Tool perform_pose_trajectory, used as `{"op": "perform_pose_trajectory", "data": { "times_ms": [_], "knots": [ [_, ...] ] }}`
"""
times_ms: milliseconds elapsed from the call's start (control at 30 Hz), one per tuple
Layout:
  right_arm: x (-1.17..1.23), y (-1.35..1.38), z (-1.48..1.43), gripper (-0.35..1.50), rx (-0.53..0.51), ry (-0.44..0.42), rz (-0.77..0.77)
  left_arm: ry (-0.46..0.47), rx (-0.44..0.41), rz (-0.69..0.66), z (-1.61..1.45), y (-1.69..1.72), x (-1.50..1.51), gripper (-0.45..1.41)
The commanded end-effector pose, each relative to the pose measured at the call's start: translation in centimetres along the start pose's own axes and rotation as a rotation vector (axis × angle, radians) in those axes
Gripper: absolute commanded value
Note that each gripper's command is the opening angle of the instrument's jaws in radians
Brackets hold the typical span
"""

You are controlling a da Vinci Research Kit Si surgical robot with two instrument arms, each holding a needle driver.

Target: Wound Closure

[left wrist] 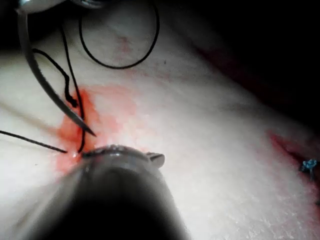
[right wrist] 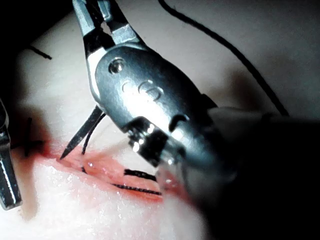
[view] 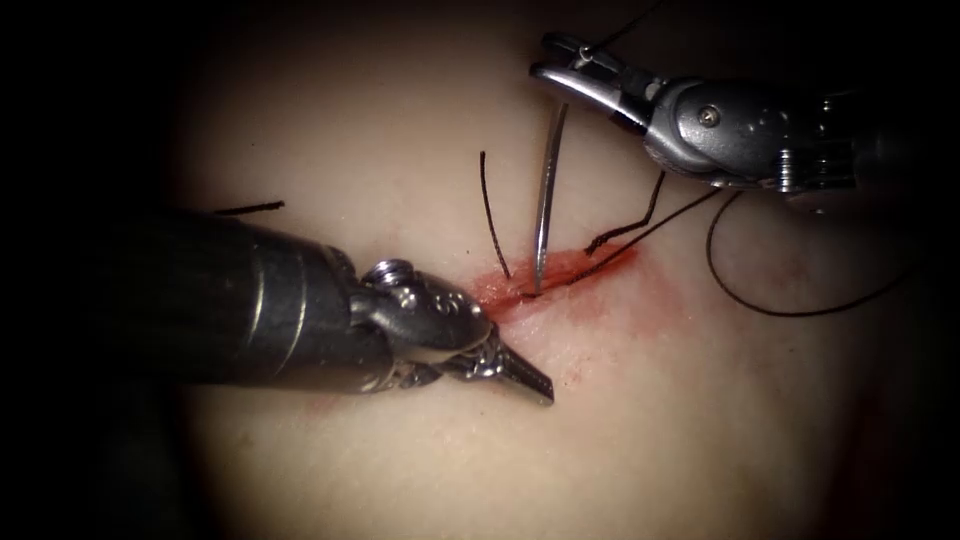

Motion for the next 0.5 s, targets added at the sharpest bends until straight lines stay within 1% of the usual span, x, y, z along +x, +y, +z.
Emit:
{"op": "perform_pose_trajectory", "data": {
  "times_ms": [33,100,133,233,367,500],
  "knots": [
    [-0.09,-0.05,0.14,-0.35,0.001,0.001,0.010,0.004,0.006,-0.002,0.04,-0.07,0.00,-0.45],
    [-0.11,-0.07,0.14,-0.35,0.002,0.001,0.013,0.002,0.016,-0.003,0.03,-0.09,0.00,-0.45],
    [-0.16,-0.10,0.15,-0.35,0.005,0.001,0.014,-0.010,0.033,-0.002,0.00,-0.12,0.00,-0.45],
    [-0.18,-0.12,0.15,-0.35,0.006,0.004,0.017,-0.031,0.054,0.002,-0.04,-0.13,-0.05,-0.45],
    [-0.19,-0.13,0.16,-0.35,0.006,0.003,0.034,-0.034,0.057,0.005,-0.06,-0.14,-0.12,-0.33],
    [-0.26,-0.24,0.16,-0.35,0.026,-0.018,0.066,-0.046,0.054,0.007,-0.08,-0.14,-0.14,-0.28]
  ]
}}
